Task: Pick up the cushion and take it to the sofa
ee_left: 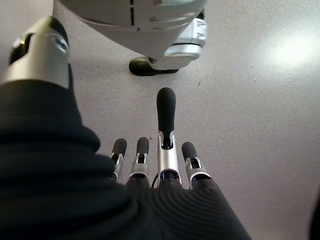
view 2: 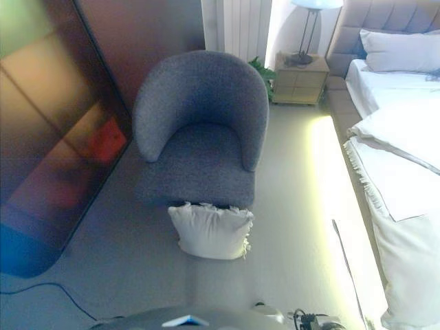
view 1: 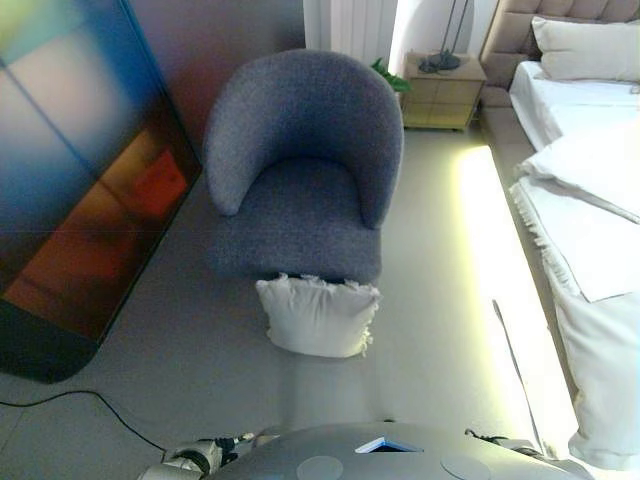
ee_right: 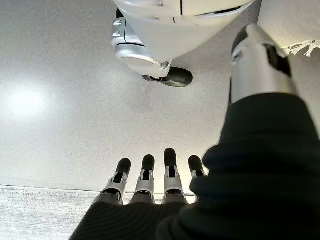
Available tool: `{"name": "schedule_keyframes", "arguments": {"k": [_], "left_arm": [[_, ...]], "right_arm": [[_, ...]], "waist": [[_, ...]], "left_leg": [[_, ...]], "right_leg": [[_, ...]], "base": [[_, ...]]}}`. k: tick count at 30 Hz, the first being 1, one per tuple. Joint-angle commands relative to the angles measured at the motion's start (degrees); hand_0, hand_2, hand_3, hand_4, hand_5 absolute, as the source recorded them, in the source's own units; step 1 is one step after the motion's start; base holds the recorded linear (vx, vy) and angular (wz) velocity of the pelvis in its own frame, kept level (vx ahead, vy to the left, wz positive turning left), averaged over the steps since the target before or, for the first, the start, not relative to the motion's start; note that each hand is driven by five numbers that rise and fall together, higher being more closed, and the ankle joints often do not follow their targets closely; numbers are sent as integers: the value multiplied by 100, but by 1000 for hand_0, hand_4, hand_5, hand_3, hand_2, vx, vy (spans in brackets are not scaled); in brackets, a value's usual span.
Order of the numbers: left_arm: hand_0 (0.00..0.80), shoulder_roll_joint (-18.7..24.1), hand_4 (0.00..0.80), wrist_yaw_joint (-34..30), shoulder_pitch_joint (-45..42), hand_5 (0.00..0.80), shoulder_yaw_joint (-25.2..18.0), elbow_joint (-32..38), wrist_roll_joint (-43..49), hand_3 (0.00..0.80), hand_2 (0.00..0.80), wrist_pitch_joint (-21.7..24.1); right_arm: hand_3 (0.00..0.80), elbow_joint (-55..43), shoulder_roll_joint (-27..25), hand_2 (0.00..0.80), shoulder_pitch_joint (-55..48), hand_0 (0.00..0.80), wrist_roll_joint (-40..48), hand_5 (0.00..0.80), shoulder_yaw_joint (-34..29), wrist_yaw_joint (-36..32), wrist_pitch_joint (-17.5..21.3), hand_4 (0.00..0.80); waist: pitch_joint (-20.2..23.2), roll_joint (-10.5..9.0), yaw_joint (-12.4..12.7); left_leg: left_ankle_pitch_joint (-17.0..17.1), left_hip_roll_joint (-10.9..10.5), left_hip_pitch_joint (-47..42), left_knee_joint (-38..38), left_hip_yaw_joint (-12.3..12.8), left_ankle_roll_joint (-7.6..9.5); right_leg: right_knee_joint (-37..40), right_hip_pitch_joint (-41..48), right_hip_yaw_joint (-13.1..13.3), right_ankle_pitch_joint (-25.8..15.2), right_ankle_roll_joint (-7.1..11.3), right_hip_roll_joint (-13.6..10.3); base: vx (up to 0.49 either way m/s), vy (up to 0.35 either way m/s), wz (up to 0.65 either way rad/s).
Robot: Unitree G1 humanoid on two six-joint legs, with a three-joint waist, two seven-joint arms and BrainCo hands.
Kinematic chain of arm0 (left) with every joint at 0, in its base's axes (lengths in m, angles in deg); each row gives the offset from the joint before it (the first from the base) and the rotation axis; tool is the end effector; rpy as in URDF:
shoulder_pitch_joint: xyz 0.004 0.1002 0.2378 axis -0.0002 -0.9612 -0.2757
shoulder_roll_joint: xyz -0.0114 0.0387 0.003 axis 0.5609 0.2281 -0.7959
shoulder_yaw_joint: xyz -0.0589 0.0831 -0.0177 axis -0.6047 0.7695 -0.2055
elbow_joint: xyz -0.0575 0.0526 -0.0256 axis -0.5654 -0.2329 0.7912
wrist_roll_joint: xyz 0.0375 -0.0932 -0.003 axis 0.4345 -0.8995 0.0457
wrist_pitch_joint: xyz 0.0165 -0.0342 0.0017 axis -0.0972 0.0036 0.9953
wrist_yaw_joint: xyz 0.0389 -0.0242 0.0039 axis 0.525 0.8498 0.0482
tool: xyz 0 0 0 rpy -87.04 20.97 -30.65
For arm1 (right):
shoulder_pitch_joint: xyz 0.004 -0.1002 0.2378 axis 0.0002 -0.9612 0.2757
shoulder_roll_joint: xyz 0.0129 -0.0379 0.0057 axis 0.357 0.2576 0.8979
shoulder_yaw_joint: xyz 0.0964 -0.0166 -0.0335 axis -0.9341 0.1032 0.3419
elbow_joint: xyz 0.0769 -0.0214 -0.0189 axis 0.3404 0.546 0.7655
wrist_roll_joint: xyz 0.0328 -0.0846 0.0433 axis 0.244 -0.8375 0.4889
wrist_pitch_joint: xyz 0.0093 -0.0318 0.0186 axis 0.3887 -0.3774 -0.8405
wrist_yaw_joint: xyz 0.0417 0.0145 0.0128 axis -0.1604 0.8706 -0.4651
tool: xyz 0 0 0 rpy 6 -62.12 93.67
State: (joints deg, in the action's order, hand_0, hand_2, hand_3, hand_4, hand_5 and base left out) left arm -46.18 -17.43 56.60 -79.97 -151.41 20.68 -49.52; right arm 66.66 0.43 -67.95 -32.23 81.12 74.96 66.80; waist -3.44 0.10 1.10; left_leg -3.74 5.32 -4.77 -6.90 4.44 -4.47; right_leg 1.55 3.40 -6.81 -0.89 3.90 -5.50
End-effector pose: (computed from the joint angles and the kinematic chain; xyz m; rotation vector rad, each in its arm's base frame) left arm 0.0428 0.2216 -0.1216 0.2263 1.6160 0.2844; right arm 0.0503 -0.2389 -0.1161 -0.2330 1.5885 -0.2938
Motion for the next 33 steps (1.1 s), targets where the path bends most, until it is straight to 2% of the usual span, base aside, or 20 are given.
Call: {"name": "schedule_keyframes", "arguments": {"k": [1,3,5,7,10,11,12,16,18,20,22,24,25,27,28,30,33], "left_arm": [[0,70,0,82,214,0,-101,-190,-81,0,0,118],[0,64,0,38,166,0,-151,-179,-154,0,0,134],[0,68,0,79,100,0,-246,-169,-190,0,0,154],[0,102,0,59,25,0,-310,-136,-85,0,0,148],[0,117,0,-24,-87,0,-291,-148,38,0,0,120],[0,118,0,-39,-106,0,-289,-151,53,0,0,122],[0,101,0,-62,-169,0,-302,-158,64,0,0,133],[0,34,0,-44,-300,0,-299,-164,-2,0,0,136],[0,32,0,-30,-281,0,-293,-172,-26,0,0,81],[0,76,0,-35,-226,0,-271,-220,49,0,0,78],[0,167,0,-70,-180,0,-277,-189,34,0,0,66],[0,295,0,-107,-73,0,-303,-106,-39,0,0,-12],[0,355,0,-101,13,0,-304,-100,-53,0,0,-33],[0,446,0,-57,153,0,-275,-45,-84,0,0,-69],[0,496,0,-14,272,0,-231,-30,-145,0,0,-106],[0,562,0,-24,460,0,-172,-52,-191,0,0,-135],[0,567,0,-2,647,0,-162,-16,-284,0,0,-173]], "right_arm": [[0,268,0,0,279,0,-59,0,117,90,-142,0],[0,249,-58,0,289,0,-131,0,102,27,-122,0],[0,257,-82,0,282,0,-282,0,64,-16,-75,0],[0,272,-96,0,227,0,-310,0,34,36,-41,0],[0,297,-118,0,166,0,-220,0,4,74,-5,0],[0,303,-119,0,162,0,-237,0,5,60,-14,0],[0,317,-115,0,144,0,-279,0,41,47,-45,0],[0,364,-89,0,105,0,-322,0,114,168,-186,0],[0,421,-76,0,135,0,-355,0,95,227,-190,0],[0,451,-32,0,136,0,-291,0,26,277,-114,0],[0,423,32,0,105,0,-388,0,-50,247,-47,0],[0,360,115,0,70,0,-436,0,-83,244,115,0],[0,313,142,0,71,0,-512,0,-98,235,227,0],[0,188,171,0,102,0,-455,0,-98,290,266,0],[0,118,181,0,139,0,-359,0,-54,301,276,0],[0,80,206,0,179,0,-201,0,-4,319,293,0],[0,17,203,0,283,0,-43,0,45,308,287,0]], "waist": [[-434,-439,144],[-572,-372,237],[-646,-273,326],[-622,-117,378],[-550,16,516],[-556,10,531],[-495,33,573],[-380,57,614],[-342,36,590],[-310,-4,573],[-255,-148,556],[-145,-312,576],[-96,-334,587],[-67,-314,539],[-84,-300,464],[-124,-303,386],[-218,-208,322]], "left_leg": [[196,-146,1058,-1966,8,298],[381,-227,1374,-1966,-62,281],[531,-253,1467,-1428,15,229],[874,-110,1521,-482,247,112],[1468,26,1579,800,200,-56],[1533,24,1538,930,198,-70],[1538,144,1743,1190,198,-140],[1503,429,1953,1190,190,-190],[1307,464,1870,1190,337,-105],[1289,413,1818,1095,482,-13],[1154,237,1853,617,558,178],[908,19,1872,352,627,432],[778,-62,1791,337,623,543],[632,-140,1520,388,638,648],[550,-187,1341,450,615,696],[518,-263,1165,504,582,701],[424,-188,769,611,650,603]], "right_leg": [[-397,53,-26,322,-385,80],[-458,149,71,386,-387,150],[-428,356,135,543,-354,250],[-389,627,144,770,-334,404],[-295,1153,325,1083,-327,561],[-288,1235,354,1130,-325,556],[-276,1416,461,1273,-337,589],[-475,1737,579,1776,-335,463],[-685,1744,557,1863,-220,280],[-1024,1748,538,1913,-59,102],[-1484,1745,476,1576,157,-121],[-2081,1582,395,745,485,-345],[-2619,1326,315,344,572,-497],[-3274,754,261,-52,564,-642],[-3299,401,254,41,522,-531],[-2941,92,67,299,462,-347],[-2136,-579,-407,291,348,-378]], "base": [[-17,-42,-40],[85,19,-44],[221,64,-31],[384,87,-38],[495,107,-14],[532,136,-1],[531,148,5],[584,197,-9],[589,278,16],[609,295,-1],[540,259,-11],[425,239,-30],[421,248,-36],[378,225,-23],[350,163,-9],[306,64,15],[200,-27,21]]}}
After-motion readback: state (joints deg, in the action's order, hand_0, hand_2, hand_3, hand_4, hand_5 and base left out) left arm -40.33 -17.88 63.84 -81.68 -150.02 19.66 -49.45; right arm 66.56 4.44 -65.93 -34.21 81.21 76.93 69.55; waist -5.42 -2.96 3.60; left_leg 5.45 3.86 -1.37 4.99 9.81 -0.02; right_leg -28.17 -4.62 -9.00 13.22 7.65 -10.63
